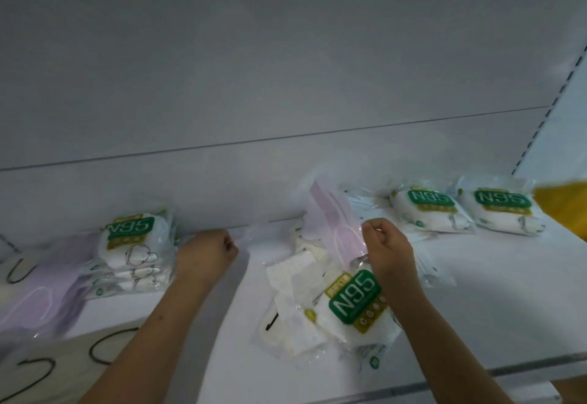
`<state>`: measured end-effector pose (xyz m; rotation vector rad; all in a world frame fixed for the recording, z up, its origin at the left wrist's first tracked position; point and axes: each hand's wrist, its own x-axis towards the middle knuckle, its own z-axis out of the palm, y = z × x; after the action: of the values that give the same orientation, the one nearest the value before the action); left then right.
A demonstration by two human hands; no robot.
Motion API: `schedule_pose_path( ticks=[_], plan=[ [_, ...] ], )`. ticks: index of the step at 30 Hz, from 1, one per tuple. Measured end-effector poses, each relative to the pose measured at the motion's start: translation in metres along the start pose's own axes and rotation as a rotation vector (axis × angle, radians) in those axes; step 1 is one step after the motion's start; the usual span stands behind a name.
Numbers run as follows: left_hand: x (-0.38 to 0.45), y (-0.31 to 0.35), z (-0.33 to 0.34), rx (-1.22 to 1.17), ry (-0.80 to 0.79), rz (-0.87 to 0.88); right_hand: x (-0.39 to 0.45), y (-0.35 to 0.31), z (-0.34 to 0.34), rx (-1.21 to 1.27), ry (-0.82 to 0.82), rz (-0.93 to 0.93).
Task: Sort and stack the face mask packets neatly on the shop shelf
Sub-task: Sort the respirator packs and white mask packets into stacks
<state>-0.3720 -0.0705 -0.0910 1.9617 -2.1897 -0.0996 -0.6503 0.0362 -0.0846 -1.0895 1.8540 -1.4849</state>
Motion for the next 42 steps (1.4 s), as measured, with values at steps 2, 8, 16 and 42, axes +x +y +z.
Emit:
schedule_pose_path(
  ticks=[2, 8, 16, 42],
  plan=[
    [-0.014, 0.004, -0.014, -0.188, 0.083, -0.105, -0.01, 0.002, -0.001, 0.03, -0.057, -0.002],
    [-0.062, 0.09, -0.028, -0.926, -0.141, -0.218, -0.055, -0.001, 0.018, 0.198, -0.381, 0.019],
    [-0.096, 0.096, -0.004, -1.295, -0.201, -0.268, -0.05, -0.005, 0.039, 0.234, -0.346, 0.202],
    [-0.071, 0.015, -0.009, -1.337, -0.08, -0.563, 0.054, -0.081, 0.049, -0.24, -0.083, -0.286]
  ],
)
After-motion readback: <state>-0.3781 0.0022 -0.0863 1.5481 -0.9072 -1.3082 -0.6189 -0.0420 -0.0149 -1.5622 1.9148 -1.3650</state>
